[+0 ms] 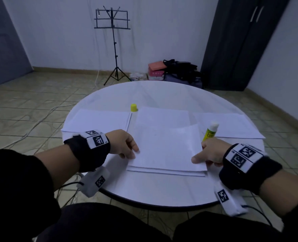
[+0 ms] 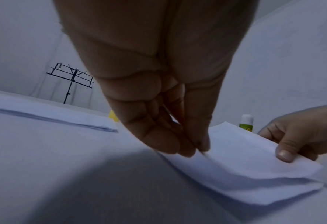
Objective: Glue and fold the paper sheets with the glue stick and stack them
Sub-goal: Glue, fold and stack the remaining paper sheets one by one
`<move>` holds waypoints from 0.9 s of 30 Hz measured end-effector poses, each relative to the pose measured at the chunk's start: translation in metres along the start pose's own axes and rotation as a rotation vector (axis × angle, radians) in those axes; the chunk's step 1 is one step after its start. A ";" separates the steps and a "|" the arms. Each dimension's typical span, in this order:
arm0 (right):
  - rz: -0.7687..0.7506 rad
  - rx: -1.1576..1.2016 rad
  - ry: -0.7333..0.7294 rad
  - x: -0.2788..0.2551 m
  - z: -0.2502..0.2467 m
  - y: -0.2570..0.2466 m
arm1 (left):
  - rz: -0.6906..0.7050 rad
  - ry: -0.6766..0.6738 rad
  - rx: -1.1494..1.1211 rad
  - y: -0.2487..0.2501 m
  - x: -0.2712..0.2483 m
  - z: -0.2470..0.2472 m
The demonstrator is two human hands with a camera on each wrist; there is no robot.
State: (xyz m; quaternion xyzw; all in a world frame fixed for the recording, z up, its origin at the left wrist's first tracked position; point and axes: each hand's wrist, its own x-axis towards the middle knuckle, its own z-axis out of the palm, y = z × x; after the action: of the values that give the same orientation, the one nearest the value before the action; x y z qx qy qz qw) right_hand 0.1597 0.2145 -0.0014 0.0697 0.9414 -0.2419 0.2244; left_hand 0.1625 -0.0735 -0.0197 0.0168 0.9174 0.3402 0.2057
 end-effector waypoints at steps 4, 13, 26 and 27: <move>-0.006 -0.065 -0.027 0.004 0.005 -0.003 | -0.026 -0.043 0.016 -0.001 0.002 -0.001; -0.004 -0.138 -0.021 0.012 0.015 -0.005 | -0.022 -0.123 0.061 -0.003 0.004 0.000; -0.022 -0.153 0.004 0.014 0.017 -0.003 | -0.038 -0.073 0.097 0.000 -0.002 0.003; -0.023 -0.157 0.005 0.014 0.017 -0.003 | -0.040 -0.067 0.104 0.000 -0.002 0.003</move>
State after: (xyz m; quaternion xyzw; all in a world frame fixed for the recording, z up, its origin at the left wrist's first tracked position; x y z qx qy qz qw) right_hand 0.1535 0.2039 -0.0197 0.0416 0.9588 -0.1697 0.2240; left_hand 0.1658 -0.0722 -0.0206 0.0204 0.9266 0.2871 0.2420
